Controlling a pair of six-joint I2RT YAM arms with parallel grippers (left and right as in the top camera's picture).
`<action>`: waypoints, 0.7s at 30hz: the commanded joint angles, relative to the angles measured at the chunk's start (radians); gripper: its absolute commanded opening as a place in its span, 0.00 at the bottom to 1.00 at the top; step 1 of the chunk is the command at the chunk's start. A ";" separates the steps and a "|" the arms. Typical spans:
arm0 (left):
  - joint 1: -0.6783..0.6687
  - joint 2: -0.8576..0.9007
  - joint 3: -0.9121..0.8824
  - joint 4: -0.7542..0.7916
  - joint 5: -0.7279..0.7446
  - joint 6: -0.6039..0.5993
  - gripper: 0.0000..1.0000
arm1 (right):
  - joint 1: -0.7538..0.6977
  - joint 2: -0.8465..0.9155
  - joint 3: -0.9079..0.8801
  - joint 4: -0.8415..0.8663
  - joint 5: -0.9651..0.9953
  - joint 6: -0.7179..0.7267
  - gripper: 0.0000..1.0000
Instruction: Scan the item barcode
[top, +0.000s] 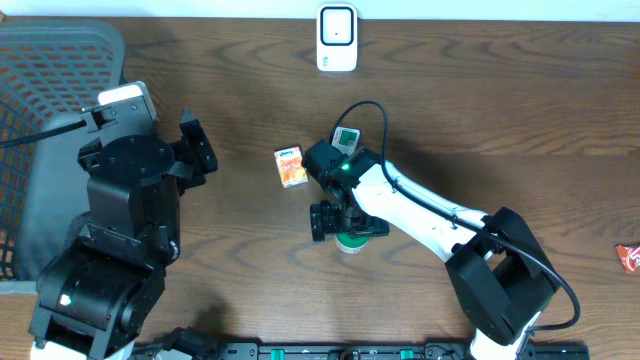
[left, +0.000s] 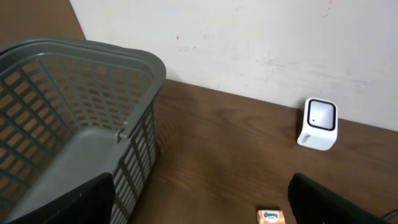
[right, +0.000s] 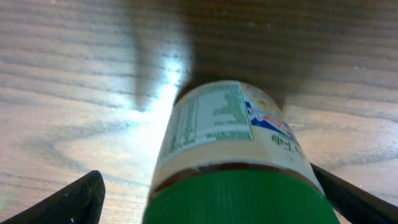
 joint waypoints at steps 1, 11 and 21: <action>0.002 -0.004 -0.010 0.000 -0.010 -0.005 0.89 | -0.002 0.022 -0.008 0.005 0.017 0.023 0.92; 0.002 -0.004 -0.010 0.000 -0.010 -0.005 0.89 | -0.002 0.134 -0.008 -0.001 -0.018 0.023 0.86; 0.002 -0.004 -0.010 0.000 -0.010 -0.005 0.89 | -0.003 0.145 -0.008 -0.017 -0.014 0.037 0.61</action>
